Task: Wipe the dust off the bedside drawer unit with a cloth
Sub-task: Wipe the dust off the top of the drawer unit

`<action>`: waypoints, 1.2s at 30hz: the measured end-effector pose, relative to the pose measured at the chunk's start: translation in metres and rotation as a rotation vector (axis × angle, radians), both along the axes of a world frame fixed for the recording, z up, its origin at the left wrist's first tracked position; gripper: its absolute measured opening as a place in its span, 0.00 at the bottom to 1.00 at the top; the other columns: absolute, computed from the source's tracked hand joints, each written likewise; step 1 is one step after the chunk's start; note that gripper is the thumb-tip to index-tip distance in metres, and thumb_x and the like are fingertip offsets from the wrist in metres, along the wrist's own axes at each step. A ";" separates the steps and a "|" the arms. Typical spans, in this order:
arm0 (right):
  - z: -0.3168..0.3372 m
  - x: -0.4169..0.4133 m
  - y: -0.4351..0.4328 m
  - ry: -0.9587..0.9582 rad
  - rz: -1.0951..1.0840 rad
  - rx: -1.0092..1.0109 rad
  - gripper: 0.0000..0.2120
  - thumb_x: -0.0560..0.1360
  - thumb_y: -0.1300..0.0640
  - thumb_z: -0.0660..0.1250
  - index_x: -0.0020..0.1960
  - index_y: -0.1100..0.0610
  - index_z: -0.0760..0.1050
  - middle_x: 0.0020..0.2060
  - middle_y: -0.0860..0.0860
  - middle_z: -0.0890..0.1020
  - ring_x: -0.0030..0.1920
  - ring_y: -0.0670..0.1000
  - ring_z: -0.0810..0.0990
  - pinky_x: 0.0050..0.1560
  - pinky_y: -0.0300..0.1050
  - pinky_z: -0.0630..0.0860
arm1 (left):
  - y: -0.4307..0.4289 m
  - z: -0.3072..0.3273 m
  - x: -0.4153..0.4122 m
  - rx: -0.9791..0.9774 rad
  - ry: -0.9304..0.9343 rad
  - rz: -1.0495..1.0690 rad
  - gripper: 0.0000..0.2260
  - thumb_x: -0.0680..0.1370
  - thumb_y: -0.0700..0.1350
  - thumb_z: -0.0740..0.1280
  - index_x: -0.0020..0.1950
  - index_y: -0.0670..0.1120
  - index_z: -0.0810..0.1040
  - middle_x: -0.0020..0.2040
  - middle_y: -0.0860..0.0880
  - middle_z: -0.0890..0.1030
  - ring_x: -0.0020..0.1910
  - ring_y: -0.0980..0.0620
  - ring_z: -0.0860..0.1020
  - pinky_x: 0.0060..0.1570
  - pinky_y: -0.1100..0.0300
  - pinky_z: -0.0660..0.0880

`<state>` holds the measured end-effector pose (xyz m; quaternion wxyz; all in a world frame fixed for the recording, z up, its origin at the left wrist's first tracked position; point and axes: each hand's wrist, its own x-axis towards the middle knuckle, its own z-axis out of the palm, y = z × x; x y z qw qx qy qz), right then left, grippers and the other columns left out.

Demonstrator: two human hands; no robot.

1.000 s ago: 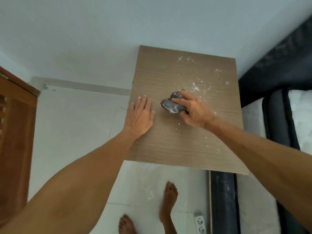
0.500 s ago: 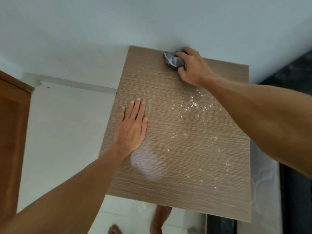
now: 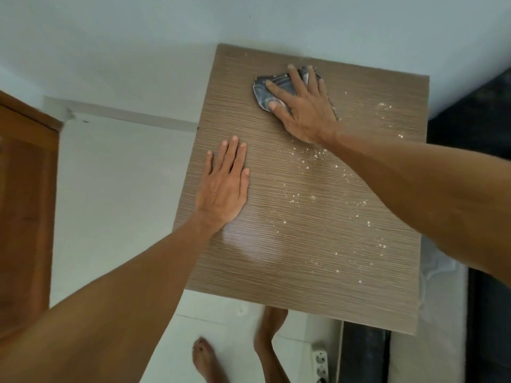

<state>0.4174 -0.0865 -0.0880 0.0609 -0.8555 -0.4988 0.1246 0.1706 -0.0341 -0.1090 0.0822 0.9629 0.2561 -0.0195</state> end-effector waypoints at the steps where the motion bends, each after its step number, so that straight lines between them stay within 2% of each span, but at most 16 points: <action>1: -0.001 -0.010 -0.005 -0.001 0.009 0.004 0.27 0.80 0.35 0.41 0.77 0.38 0.54 0.79 0.55 0.48 0.77 0.65 0.42 0.75 0.65 0.42 | 0.000 0.000 0.000 -0.003 -0.003 0.001 0.24 0.83 0.49 0.43 0.78 0.43 0.51 0.79 0.44 0.52 0.78 0.46 0.50 0.76 0.44 0.49; 8: -0.010 -0.083 -0.047 -0.070 0.015 0.034 0.24 0.80 0.35 0.43 0.75 0.36 0.56 0.79 0.56 0.48 0.76 0.68 0.43 0.71 0.72 0.43 | 0.003 0.003 -0.002 -0.090 -0.078 0.001 0.23 0.83 0.47 0.45 0.77 0.40 0.54 0.79 0.42 0.54 0.78 0.45 0.51 0.76 0.47 0.48; 12: -0.010 -0.122 -0.072 -0.064 0.010 0.055 0.24 0.81 0.36 0.45 0.75 0.36 0.56 0.78 0.60 0.46 0.75 0.70 0.43 0.72 0.70 0.44 | 0.006 0.005 -0.004 -0.157 -0.142 0.012 0.22 0.83 0.42 0.51 0.77 0.38 0.56 0.78 0.40 0.55 0.78 0.43 0.52 0.76 0.49 0.47; 15: -0.011 -0.146 -0.090 -0.031 0.038 0.111 0.23 0.81 0.38 0.50 0.75 0.40 0.62 0.78 0.63 0.48 0.75 0.72 0.45 0.73 0.70 0.49 | 0.009 0.008 -0.007 -0.193 -0.150 -0.020 0.24 0.81 0.38 0.55 0.77 0.38 0.55 0.78 0.40 0.54 0.78 0.43 0.50 0.77 0.49 0.46; 17: -0.015 -0.161 -0.101 0.002 0.068 0.161 0.24 0.81 0.40 0.52 0.74 0.45 0.65 0.77 0.66 0.48 0.75 0.73 0.47 0.72 0.70 0.53 | 0.011 0.009 -0.010 -0.207 -0.156 -0.042 0.23 0.82 0.39 0.54 0.77 0.38 0.55 0.78 0.40 0.54 0.78 0.43 0.49 0.77 0.50 0.46; 21: -0.012 -0.189 -0.118 0.072 0.061 0.217 0.27 0.81 0.42 0.55 0.76 0.52 0.62 0.77 0.66 0.45 0.76 0.67 0.52 0.73 0.65 0.58 | 0.011 0.009 -0.021 -0.211 -0.169 -0.067 0.21 0.84 0.39 0.50 0.77 0.39 0.56 0.78 0.41 0.54 0.78 0.43 0.49 0.76 0.50 0.45; 23: -0.008 -0.201 -0.122 0.082 0.045 0.243 0.27 0.80 0.42 0.56 0.75 0.54 0.64 0.77 0.65 0.46 0.76 0.65 0.54 0.73 0.64 0.59 | 0.008 0.008 -0.028 -0.207 -0.170 -0.074 0.21 0.84 0.40 0.50 0.77 0.39 0.56 0.78 0.41 0.54 0.78 0.43 0.49 0.76 0.50 0.45; 26: -0.010 -0.219 -0.128 0.012 0.041 0.218 0.26 0.80 0.38 0.56 0.73 0.49 0.68 0.78 0.62 0.50 0.75 0.70 0.50 0.71 0.70 0.56 | 0.006 0.009 -0.038 -0.210 -0.148 -0.087 0.21 0.84 0.40 0.49 0.77 0.39 0.54 0.79 0.41 0.53 0.78 0.43 0.49 0.75 0.51 0.44; 30: -0.008 -0.249 -0.135 -0.107 -0.011 0.091 0.27 0.78 0.32 0.50 0.73 0.40 0.64 0.78 0.58 0.52 0.74 0.73 0.50 0.68 0.76 0.54 | 0.008 0.008 -0.060 -0.199 -0.128 -0.132 0.21 0.84 0.42 0.49 0.78 0.40 0.54 0.79 0.42 0.52 0.78 0.44 0.48 0.75 0.52 0.44; 32: -0.007 -0.260 -0.138 -0.087 -0.001 0.082 0.27 0.78 0.33 0.49 0.74 0.40 0.64 0.78 0.60 0.52 0.74 0.74 0.49 0.70 0.74 0.54 | 0.009 0.006 -0.069 -0.174 -0.124 -0.148 0.21 0.84 0.43 0.49 0.78 0.41 0.54 0.79 0.43 0.53 0.78 0.45 0.49 0.76 0.52 0.45; 36: -0.008 -0.275 -0.147 -0.012 0.135 0.146 0.25 0.80 0.40 0.54 0.73 0.49 0.69 0.76 0.63 0.60 0.74 0.71 0.54 0.72 0.66 0.58 | 0.008 0.006 -0.074 -0.154 -0.118 -0.147 0.21 0.84 0.43 0.49 0.78 0.40 0.54 0.79 0.42 0.54 0.78 0.44 0.50 0.76 0.51 0.47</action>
